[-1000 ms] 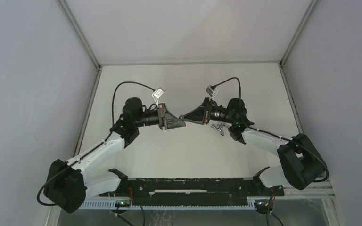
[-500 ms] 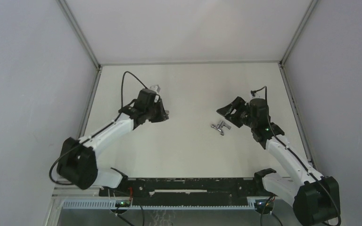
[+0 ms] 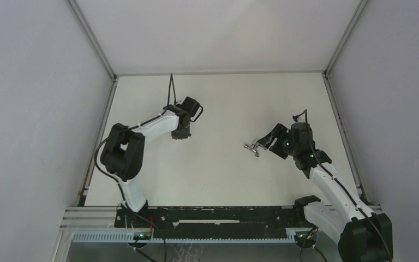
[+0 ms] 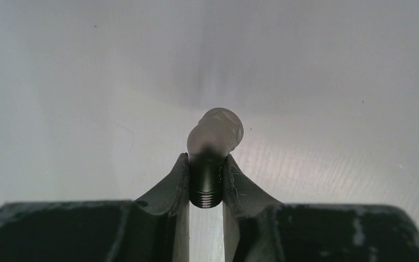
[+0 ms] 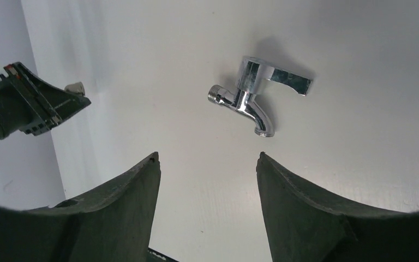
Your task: Install the water faucets
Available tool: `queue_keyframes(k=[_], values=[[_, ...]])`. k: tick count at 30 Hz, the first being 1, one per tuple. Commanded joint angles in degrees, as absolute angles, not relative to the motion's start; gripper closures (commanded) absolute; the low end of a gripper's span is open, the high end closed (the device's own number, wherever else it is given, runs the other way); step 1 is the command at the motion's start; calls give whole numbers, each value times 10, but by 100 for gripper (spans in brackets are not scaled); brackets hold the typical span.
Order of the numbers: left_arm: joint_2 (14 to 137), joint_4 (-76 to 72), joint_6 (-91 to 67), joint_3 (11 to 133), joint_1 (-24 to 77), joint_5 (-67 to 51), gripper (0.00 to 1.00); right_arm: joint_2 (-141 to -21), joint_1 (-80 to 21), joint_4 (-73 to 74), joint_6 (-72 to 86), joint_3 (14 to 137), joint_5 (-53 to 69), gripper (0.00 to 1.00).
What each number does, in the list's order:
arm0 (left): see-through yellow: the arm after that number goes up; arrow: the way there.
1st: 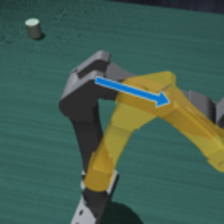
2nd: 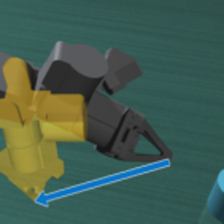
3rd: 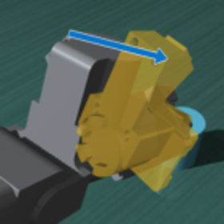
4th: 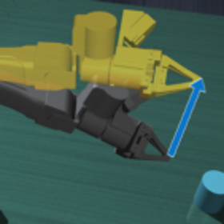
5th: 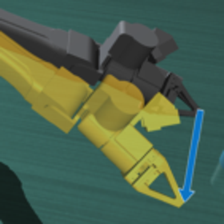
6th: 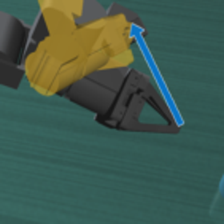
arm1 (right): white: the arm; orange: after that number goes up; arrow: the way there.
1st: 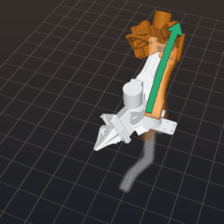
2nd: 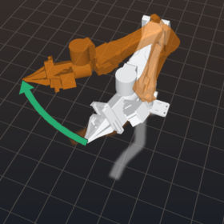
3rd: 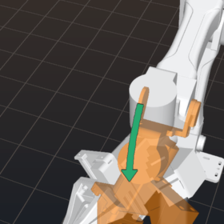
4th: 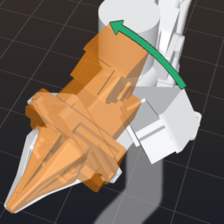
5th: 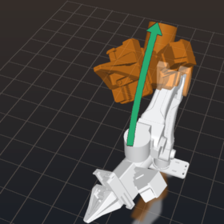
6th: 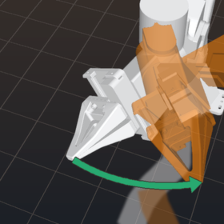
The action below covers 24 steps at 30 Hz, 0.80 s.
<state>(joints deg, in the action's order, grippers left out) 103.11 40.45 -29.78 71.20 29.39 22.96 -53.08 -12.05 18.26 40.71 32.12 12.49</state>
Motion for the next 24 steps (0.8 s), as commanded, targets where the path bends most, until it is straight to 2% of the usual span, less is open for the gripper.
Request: queue_keyframes(k=[1, 5, 19, 21, 24], values=[[1076, 457, -316, 777, 298, 279, 100, -519, -114, 171, 395, 317, 137, 28], [1097, 462, -327, 788, 298, 272, 99, -510, -114, 173, 394, 316, 140, 28], [1145, 457, -315, 792, 293, 190, 67, -491, -95, 169, 395, 315, 157, 27], [1142, 449, -315, 782, 294, 190, 57, -491, -93, 166, 394, 315, 161, 27], [1139, 445, -314, 777, 294, 186, 50, -491, -88, 169, 390, 315, 161, 28]])
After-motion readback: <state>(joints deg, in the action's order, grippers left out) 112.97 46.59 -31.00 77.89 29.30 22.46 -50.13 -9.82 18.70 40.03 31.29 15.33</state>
